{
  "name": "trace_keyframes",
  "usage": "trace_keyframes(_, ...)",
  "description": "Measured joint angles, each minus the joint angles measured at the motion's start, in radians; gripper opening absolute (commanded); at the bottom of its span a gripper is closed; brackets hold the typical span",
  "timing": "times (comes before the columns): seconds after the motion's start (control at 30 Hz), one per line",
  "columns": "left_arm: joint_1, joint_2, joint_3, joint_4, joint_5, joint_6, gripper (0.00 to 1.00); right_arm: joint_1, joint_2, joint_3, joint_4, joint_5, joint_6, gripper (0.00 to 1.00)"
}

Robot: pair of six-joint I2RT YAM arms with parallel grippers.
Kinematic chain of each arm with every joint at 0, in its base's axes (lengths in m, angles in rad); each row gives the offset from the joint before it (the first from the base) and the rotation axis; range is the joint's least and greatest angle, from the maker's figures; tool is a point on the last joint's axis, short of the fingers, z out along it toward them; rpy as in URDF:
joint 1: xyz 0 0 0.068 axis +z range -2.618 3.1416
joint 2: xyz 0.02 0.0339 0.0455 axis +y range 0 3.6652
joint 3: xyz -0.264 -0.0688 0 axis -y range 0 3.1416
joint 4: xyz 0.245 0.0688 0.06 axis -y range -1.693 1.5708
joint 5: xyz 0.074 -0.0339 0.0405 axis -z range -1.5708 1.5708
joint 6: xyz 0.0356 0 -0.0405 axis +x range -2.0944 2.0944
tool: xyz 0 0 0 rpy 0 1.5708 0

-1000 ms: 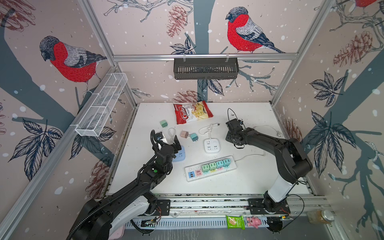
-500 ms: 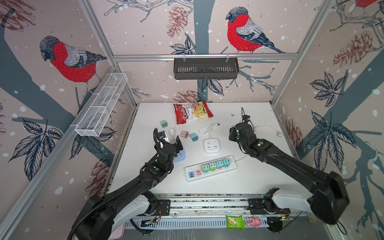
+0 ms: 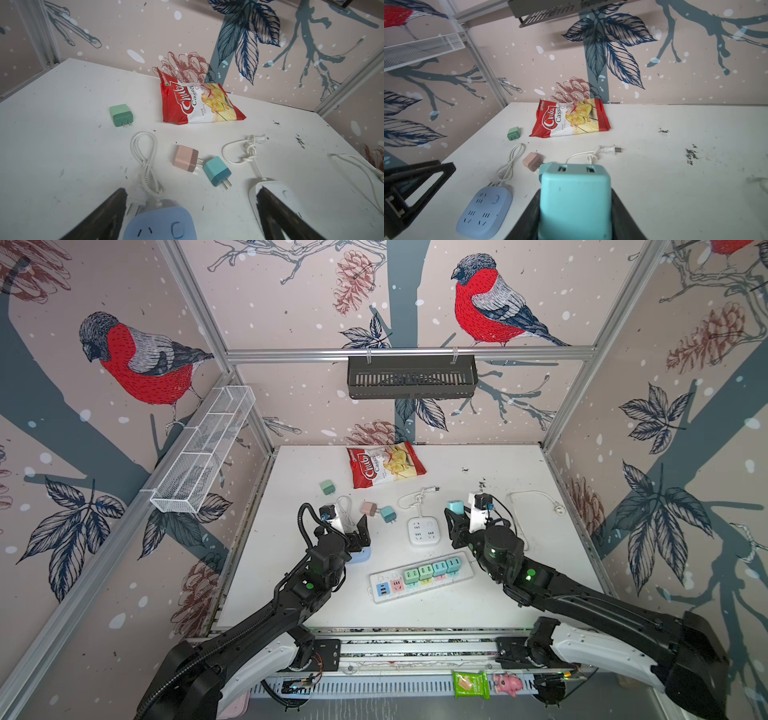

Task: Insert the plug
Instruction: 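Lift the teal adapter and carry it toward the left gripper with the right gripper, then close the left gripper on the teal adapter held by the right gripper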

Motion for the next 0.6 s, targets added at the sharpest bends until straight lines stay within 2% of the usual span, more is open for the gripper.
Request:
trace_keyframes(0.13, -0.002, -0.069, -0.058, 0.099, 0.159, 0.054, 0.97, 0.011, -0.061, -0.134, 0.169, -0.099, -0.158, 0.02)
trace_keyframes(0.27, -0.003, -0.09, -0.087, 0.181, 0.315, 0.087, 0.96, 0.017, -0.103, -0.196, 0.275, -0.195, -0.315, 0.01)
trace_keyframes(0.4, -0.008, -0.06, -0.087, 0.251, 0.46, 0.11, 0.92, 0.034, -0.108, -0.222, 0.317, -0.243, -0.422, 0.01)
trace_keyframes(0.6, -0.038, -0.002, -0.062, 0.291, 0.634, 0.148, 0.89, 0.074, -0.064, -0.217, 0.344, -0.244, -0.536, 0.01)
